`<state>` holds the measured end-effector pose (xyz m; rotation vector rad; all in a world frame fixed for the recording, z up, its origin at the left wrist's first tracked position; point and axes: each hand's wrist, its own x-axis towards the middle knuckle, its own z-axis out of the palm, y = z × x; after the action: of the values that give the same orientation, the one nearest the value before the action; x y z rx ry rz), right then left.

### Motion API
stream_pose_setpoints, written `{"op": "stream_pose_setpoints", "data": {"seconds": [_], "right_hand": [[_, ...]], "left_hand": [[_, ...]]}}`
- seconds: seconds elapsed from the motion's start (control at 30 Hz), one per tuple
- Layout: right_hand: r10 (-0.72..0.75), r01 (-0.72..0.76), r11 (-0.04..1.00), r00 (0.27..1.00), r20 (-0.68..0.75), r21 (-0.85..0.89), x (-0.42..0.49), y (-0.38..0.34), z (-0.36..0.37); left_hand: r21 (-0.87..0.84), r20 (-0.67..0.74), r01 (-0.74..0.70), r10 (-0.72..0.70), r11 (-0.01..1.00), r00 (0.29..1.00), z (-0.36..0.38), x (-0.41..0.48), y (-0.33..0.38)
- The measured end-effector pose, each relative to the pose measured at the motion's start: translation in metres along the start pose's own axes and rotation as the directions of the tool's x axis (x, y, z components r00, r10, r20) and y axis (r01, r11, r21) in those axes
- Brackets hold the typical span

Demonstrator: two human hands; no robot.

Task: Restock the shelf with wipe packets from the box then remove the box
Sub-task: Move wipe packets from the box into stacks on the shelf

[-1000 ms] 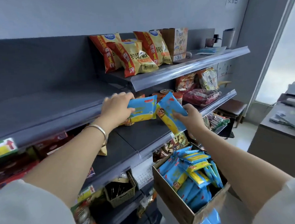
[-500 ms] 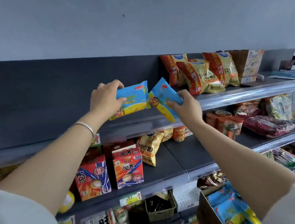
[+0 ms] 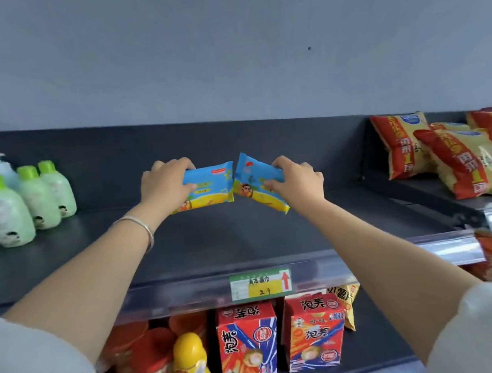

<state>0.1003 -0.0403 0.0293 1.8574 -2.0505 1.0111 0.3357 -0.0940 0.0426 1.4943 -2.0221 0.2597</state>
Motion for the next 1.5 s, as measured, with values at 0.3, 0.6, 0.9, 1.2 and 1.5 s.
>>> {"op": "stream_pose_setpoints", "data": {"seconds": [0.3,0.6,0.9,1.2,1.5], "right_hand": [[-0.149,0.158,0.982,0.984,0.097,-0.098,0.043,-0.069,0.069],[-0.228,0.245,0.968,0.952,0.202,-0.062,0.075,-0.088,0.119],[-0.337,0.362,0.930,0.909,0.246,-0.065,0.114,-0.083,0.144],[-0.481,0.500,0.820,0.866,0.139,-0.278,0.122,-0.084,0.174],[-0.430,0.461,0.865,0.885,0.180,-0.199,0.131,-0.092,0.177]], "left_hand": [[0.091,0.054,0.127,-0.132,0.988,0.990,0.013,0.015,-0.098],[0.124,0.091,0.176,-0.188,0.977,0.978,0.030,0.036,-0.136],[0.245,0.057,0.147,-0.165,0.958,0.985,0.048,0.061,-0.149],[0.363,0.148,-0.020,-0.037,0.931,0.988,0.064,0.077,-0.147],[0.440,0.092,-0.114,0.081,0.891,0.992,0.078,0.077,-0.155]]}}
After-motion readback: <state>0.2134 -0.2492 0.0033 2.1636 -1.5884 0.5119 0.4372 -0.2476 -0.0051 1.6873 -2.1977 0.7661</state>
